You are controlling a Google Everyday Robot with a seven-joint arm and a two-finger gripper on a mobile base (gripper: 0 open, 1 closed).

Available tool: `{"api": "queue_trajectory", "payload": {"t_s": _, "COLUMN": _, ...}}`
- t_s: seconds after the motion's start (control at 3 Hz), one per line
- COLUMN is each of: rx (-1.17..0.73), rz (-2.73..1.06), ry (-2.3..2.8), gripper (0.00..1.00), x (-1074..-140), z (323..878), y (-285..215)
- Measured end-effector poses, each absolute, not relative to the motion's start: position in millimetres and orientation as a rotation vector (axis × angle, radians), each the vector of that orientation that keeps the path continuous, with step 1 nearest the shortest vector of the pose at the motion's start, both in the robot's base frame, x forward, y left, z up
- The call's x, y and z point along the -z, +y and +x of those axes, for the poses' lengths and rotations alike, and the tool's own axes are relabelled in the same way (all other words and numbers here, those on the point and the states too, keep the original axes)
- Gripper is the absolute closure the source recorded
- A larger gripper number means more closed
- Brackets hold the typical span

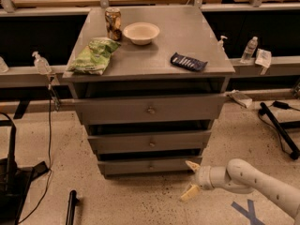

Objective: Open bottom drawer

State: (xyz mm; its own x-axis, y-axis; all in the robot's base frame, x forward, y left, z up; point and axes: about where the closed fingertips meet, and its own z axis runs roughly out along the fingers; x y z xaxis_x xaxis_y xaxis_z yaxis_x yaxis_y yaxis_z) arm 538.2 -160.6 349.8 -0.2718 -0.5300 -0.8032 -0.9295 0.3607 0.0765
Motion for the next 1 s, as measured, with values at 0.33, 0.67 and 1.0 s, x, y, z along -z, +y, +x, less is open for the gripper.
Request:
{"api": "queue_trajectory", "payload": {"t_s": 0.33, "rx": -0.627, "rz": -1.270, "ry": 1.874, "gripper": 0.00, "x": -338, "z": 553, "y": -147}}
{"api": "queue_trajectory", "payload": {"t_s": 0.67, "rx": -0.522, "rz": -1.331, "ry": 1.724, "gripper": 0.00, "x": -325, "z": 570, "y": -129}}
{"api": "queue_trajectory", "payload": {"t_s": 1.0, "rx": -0.390, "rz": -1.436, "ry": 1.646, "gripper": 0.00, "x": -311, "z": 579, "y": -115}}
